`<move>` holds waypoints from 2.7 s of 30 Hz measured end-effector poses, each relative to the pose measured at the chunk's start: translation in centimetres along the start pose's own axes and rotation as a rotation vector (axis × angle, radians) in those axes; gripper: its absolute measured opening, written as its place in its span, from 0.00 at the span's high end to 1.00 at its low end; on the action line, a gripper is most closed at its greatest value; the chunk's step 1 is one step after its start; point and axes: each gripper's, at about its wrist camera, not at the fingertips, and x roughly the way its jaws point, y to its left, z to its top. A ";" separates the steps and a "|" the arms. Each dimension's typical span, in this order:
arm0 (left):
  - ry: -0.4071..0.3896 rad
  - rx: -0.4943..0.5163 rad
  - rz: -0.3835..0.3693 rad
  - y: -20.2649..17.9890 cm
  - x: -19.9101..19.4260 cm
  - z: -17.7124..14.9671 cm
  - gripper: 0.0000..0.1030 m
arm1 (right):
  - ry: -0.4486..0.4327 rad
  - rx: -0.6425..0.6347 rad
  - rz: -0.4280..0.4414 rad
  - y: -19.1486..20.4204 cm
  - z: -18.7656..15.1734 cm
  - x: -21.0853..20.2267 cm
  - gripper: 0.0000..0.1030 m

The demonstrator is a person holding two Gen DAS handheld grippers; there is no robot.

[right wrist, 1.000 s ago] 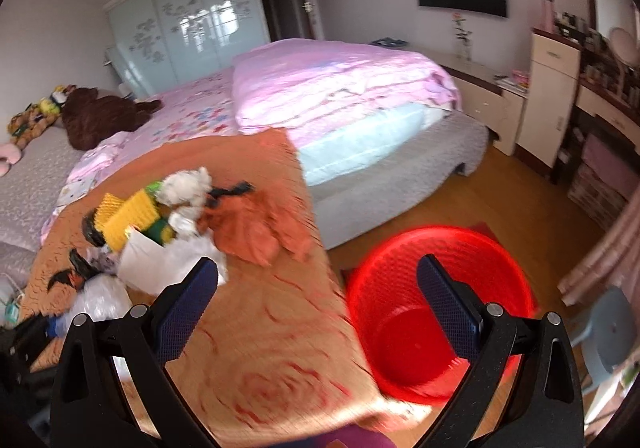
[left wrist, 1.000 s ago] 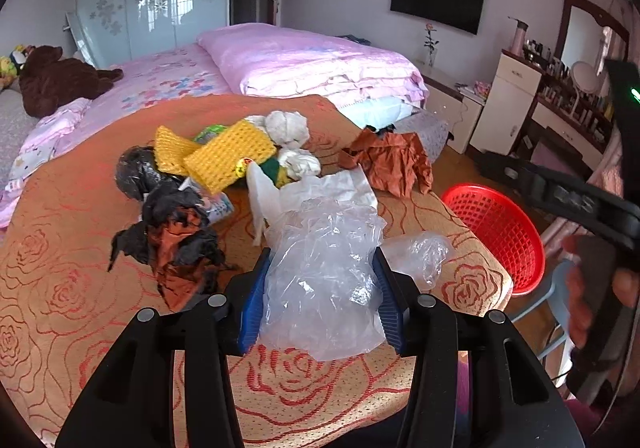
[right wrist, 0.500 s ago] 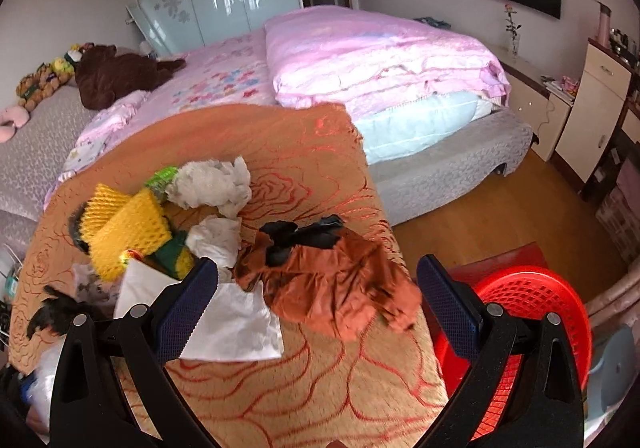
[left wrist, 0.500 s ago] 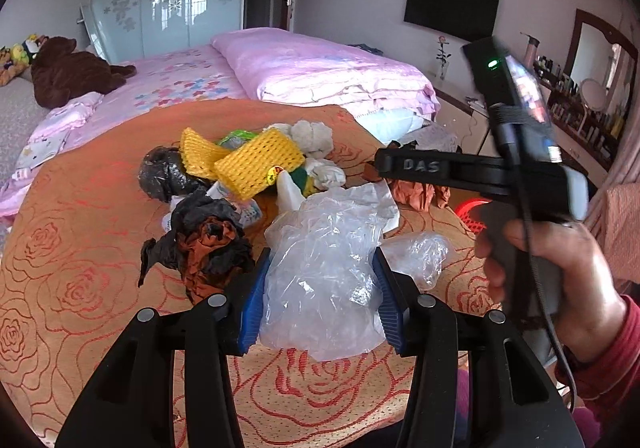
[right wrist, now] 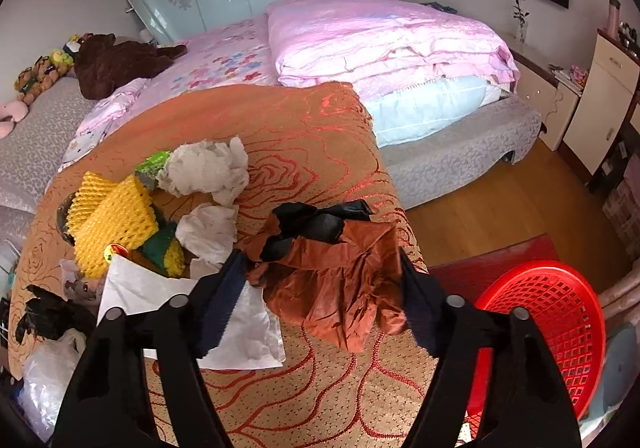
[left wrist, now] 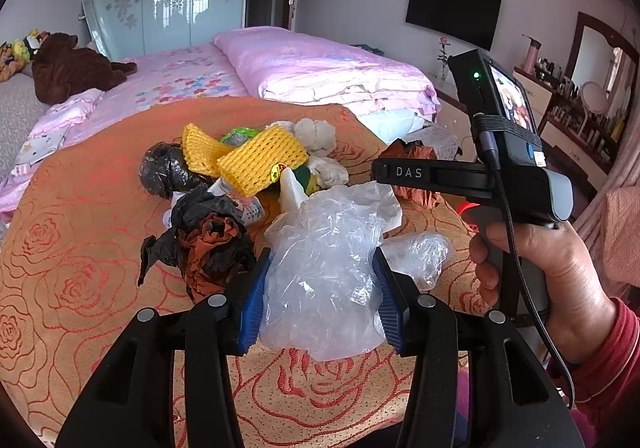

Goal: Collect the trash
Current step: 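Grasp the rust-brown bag with the right tool while the left tool holds the clear bag, then carry both held bags over the red basket with both tools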

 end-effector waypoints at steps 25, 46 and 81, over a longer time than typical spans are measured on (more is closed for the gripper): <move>-0.044 0.000 0.004 -0.8 -0.5 1.1 0.55 | -0.155 0.035 0.014 -1.7 -2.4 -9.4 0.46; -0.068 0.063 -0.046 -5.2 0.9 3.8 0.55 | -0.222 0.113 -0.096 -7.7 -5.4 -14.5 0.46; 0.030 0.251 -0.148 -19.3 8.9 5.2 0.55 | -0.163 0.294 -0.234 -19.2 -9.4 -12.6 0.43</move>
